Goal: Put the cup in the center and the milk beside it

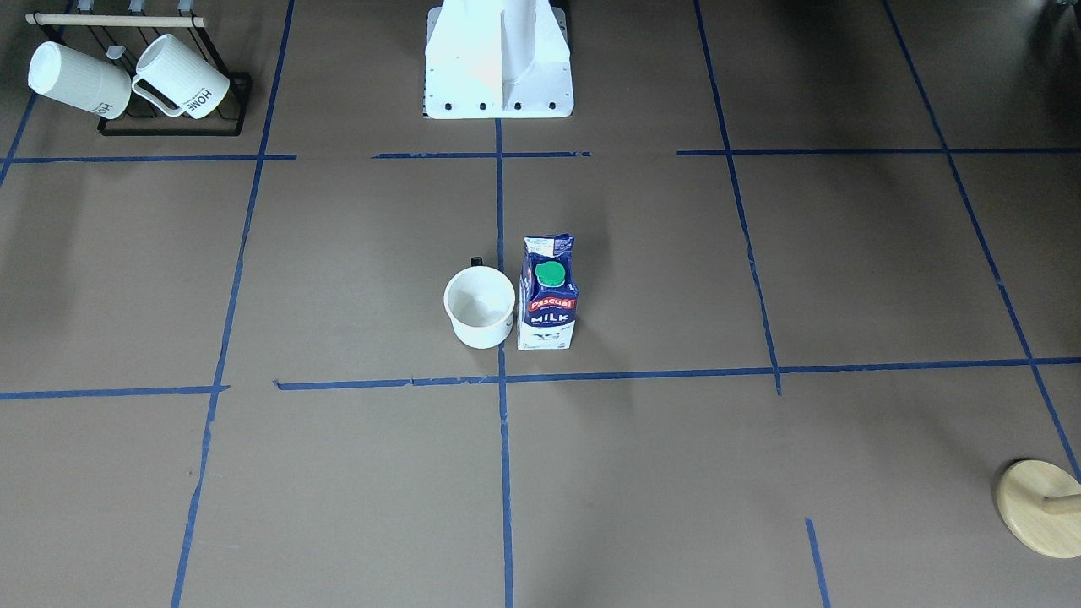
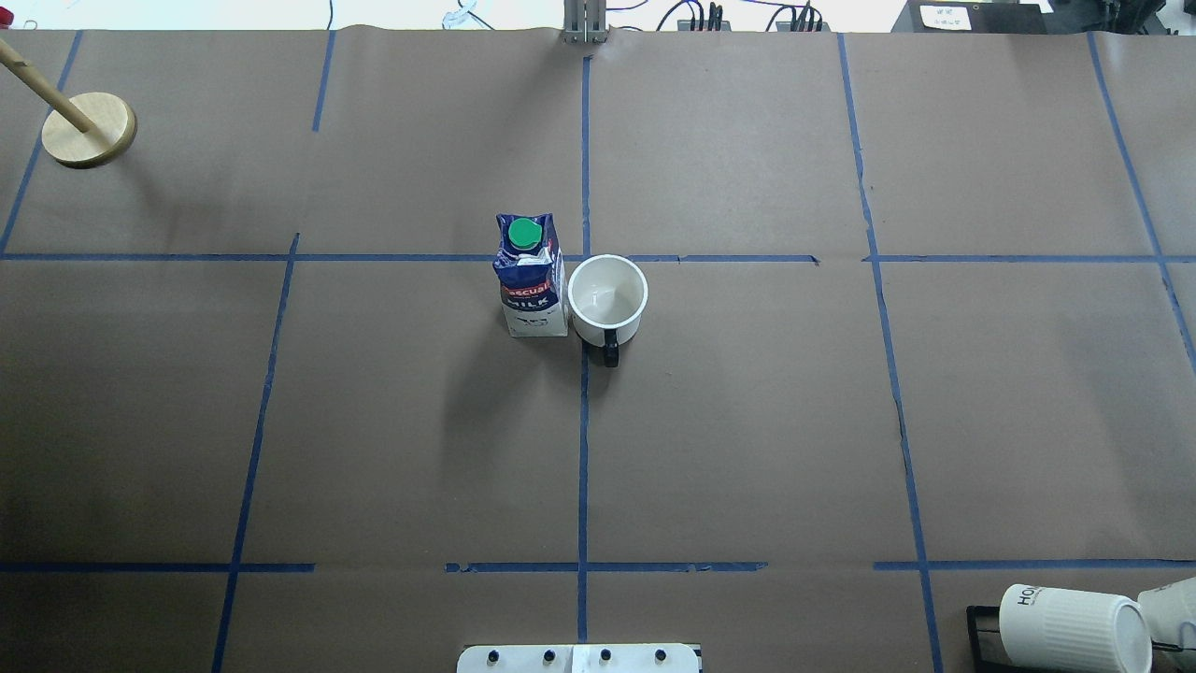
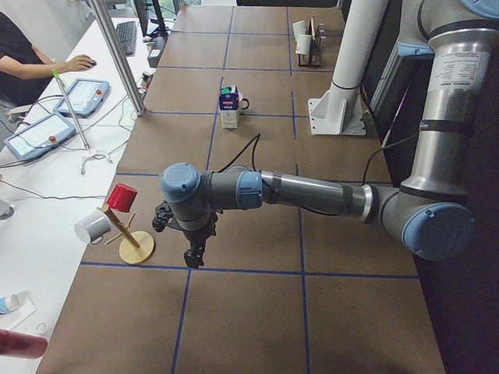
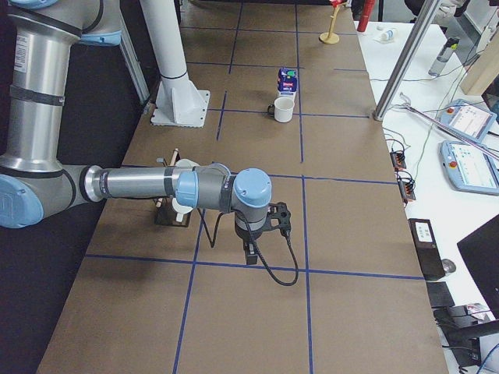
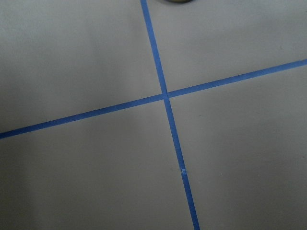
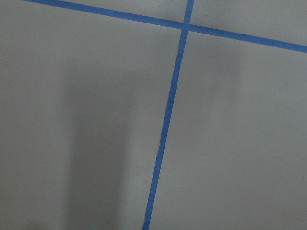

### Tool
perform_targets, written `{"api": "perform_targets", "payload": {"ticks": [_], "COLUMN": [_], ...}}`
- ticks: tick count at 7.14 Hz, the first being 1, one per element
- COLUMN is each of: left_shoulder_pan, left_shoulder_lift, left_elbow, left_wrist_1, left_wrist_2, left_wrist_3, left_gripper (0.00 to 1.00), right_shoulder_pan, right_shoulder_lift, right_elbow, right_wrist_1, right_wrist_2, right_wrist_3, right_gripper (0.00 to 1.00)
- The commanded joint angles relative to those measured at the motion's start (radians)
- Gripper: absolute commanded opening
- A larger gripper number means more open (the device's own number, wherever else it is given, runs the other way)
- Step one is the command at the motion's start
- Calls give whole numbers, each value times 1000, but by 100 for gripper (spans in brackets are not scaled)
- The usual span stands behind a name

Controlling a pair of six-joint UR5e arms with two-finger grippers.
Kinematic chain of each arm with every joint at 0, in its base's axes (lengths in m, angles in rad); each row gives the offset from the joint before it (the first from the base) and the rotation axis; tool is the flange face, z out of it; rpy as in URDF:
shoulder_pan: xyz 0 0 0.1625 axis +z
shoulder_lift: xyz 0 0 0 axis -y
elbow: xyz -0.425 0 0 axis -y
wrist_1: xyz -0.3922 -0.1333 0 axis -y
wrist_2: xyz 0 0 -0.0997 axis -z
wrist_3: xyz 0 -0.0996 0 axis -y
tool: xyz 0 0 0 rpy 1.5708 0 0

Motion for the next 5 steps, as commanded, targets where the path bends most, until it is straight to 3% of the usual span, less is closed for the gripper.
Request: {"api": "perform_targets", "payload": {"ticks": [1,5], "left_shoulder_pan": [0,1], "left_shoulder_lift": [47,37], "left_elbow": [-34,-42], "left_wrist_1": [-8,-10], "left_wrist_2": [-6,-5], "left_wrist_3": [7,4], "left_gripper": [100,100], "right_shoulder_pan": [0,0], "right_shoulder_lift": [-1,1], "right_elbow": [-10,-21], "right_wrist_1": [17,17], "right_wrist_2": [3,2], "right_wrist_3": [7,6], "right_gripper": [100,100]}}
